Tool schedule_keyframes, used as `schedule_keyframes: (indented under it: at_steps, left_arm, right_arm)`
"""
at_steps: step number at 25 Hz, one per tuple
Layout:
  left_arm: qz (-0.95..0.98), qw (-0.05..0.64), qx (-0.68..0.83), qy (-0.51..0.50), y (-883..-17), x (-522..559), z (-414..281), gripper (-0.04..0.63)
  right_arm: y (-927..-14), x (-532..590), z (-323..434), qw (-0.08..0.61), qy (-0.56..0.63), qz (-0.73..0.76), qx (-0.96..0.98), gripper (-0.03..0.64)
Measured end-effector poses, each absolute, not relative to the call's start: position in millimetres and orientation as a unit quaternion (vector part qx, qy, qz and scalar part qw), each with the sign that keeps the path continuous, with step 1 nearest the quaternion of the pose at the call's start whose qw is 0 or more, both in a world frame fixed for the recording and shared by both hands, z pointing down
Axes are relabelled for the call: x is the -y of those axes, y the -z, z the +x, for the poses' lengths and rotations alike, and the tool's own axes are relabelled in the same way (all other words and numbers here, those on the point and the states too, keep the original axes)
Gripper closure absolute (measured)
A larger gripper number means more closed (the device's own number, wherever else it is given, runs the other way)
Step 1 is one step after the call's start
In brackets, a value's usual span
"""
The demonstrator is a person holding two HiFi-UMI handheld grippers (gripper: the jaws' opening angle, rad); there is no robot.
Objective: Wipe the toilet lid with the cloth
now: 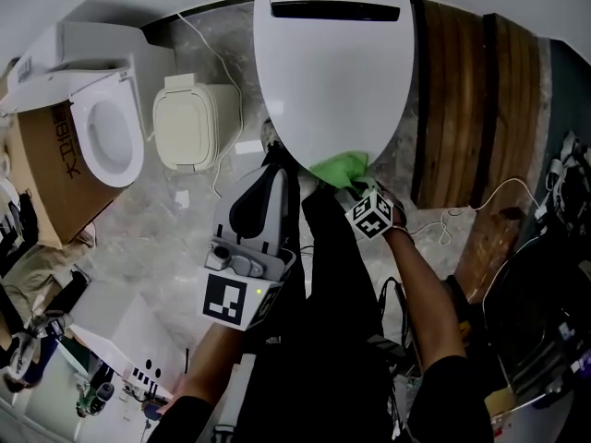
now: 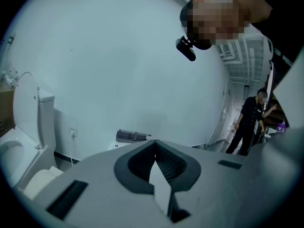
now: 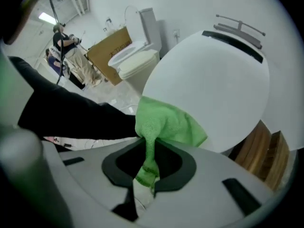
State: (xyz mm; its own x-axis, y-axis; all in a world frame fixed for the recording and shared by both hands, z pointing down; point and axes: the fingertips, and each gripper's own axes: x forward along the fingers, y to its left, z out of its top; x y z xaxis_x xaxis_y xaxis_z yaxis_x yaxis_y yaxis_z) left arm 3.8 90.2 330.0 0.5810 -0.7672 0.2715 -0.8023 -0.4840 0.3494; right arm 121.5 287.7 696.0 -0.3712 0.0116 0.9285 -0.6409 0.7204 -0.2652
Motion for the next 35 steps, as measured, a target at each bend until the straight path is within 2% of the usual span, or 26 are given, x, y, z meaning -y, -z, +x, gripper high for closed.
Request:
schedule_keyframes:
  at_steps: [9, 15, 19, 23, 30, 35]
  left_arm:
    - [0.862, 0.226, 0.454, -0.027, -326.3, -47.4, 5.3, 0.593]
    - [0.862, 0.228, 0.452, -0.021, -324.7, -24.0, 1.4, 0.592]
    - [0.861, 0.235, 0.450, -0.026, -330.6, -12.6, -5.3, 0.593]
    - [0.857, 0.238, 0.456, -0.026, -334.2, 3.2, -17.6, 0.594]
    - [0.848, 0.245, 0.470, -0.019, -338.5, 29.7, -35.9, 0.592]
    - [0.848, 0.253, 0.466, -0.021, -346.6, 31.3, -34.8, 0.594]
  right_arm:
    - [-619.3, -127.3, 144.4, 0.336, -0.298, 0.426, 0.785, 0.551]
    - [-602.2, -9.8, 185.1, 0.291, -0.287, 0.550, 0.728, 0.551]
    - [-608.6, 41.7, 203.1, 0.298, -0.289, 0.584, 0.698, 0.551]
    - [-629.6, 72.6, 215.9, 0.334, -0.289, 0.590, 0.676, 0.551]
    - [-671.7, 82.6, 222.5, 0.415, -0.293, 0.552, 0.661, 0.551]
    - [-675.0, 85.9, 215.8, 0.437, -0.271, 0.525, 0.678, 0.551]
